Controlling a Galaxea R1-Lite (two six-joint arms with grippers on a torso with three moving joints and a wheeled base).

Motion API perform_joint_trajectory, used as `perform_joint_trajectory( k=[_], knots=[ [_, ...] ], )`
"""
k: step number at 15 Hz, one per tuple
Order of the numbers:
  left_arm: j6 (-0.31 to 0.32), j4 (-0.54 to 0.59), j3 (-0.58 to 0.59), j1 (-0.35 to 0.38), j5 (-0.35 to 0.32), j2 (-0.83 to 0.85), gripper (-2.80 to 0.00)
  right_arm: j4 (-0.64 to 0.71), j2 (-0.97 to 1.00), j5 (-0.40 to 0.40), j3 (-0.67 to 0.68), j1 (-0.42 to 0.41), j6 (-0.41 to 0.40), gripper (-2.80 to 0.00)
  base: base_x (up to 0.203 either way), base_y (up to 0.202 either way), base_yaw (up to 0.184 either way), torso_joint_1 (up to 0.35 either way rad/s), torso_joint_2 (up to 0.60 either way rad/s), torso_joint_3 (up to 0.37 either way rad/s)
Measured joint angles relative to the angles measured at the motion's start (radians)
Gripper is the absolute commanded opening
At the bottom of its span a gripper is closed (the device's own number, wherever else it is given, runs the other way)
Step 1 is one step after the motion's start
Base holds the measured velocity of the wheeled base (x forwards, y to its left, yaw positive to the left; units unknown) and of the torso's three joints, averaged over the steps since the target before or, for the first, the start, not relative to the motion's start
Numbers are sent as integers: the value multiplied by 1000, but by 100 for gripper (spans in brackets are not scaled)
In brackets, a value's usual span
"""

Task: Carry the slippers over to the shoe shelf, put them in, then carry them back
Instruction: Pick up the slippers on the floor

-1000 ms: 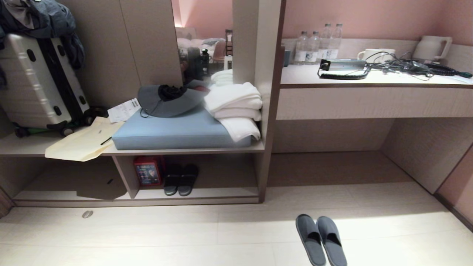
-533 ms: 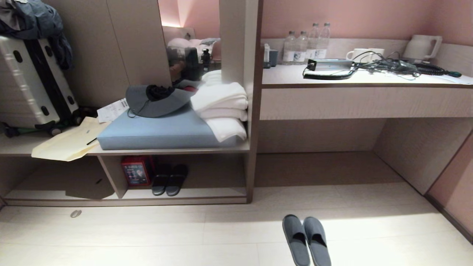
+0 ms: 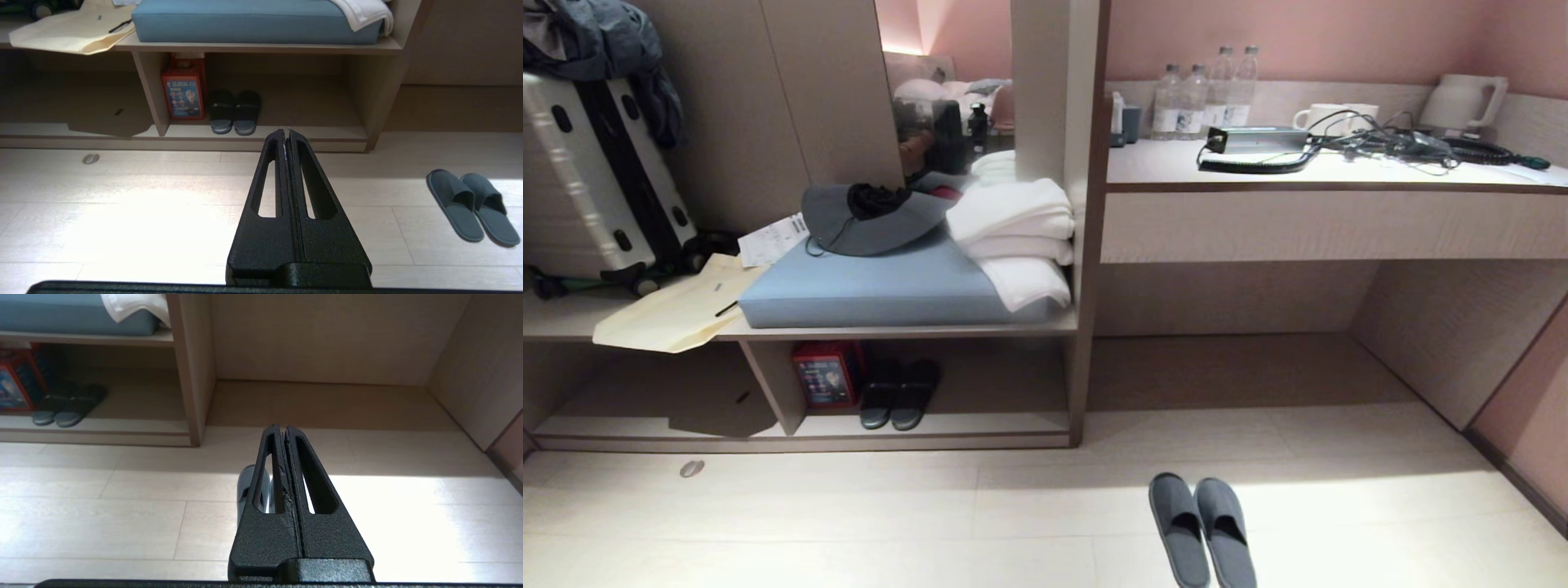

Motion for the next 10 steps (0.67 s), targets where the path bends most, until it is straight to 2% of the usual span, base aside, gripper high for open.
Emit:
perform_joint_trajectory(
  k=[10],
  knots=[
    [0, 0, 0, 0, 0, 0, -280, 0, 0, 0, 0, 0, 6, -280, 0, 0, 0, 4, 3, -196]
  ],
)
